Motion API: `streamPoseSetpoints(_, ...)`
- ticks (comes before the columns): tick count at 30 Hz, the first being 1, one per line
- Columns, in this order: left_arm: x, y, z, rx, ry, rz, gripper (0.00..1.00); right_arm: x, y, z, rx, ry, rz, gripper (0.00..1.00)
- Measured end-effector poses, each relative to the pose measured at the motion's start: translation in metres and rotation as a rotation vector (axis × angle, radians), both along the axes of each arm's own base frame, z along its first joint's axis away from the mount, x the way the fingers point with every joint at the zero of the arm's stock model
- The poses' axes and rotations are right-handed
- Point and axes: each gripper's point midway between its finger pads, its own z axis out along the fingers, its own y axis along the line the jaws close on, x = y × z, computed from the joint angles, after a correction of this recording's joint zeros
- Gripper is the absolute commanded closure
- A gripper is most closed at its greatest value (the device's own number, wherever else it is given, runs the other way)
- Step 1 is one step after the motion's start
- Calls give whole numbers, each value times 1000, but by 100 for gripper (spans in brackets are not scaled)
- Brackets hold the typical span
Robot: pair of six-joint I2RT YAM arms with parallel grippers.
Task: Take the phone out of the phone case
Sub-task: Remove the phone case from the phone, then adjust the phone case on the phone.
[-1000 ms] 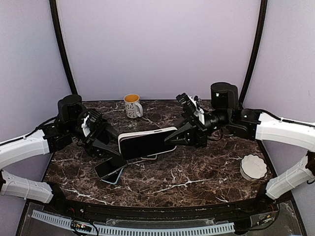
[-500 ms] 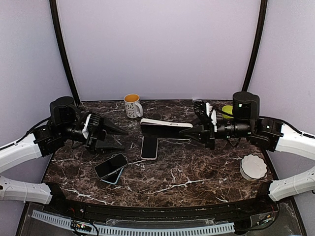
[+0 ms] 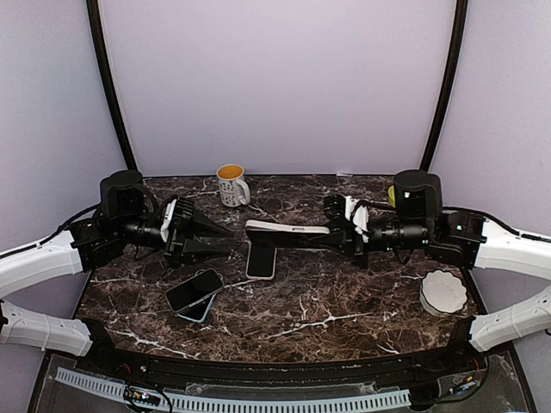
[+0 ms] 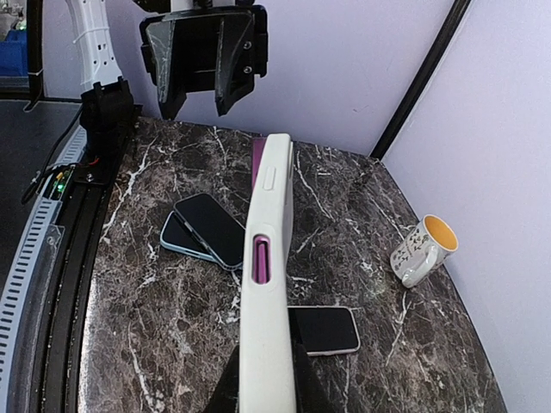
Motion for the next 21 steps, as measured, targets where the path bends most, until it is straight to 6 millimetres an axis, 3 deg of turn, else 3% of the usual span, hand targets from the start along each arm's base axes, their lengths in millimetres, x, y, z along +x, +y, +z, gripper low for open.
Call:
streamPoseSetpoints(6, -1, -6, -5, 13, 10, -5, 65, -5, 11, -15, -47, 23, 33, 100)
streamPoseSetpoints(21, -1, -10, -9, 25, -11, 6, 66, -13, 16, -7, -49, 16, 73, 100)
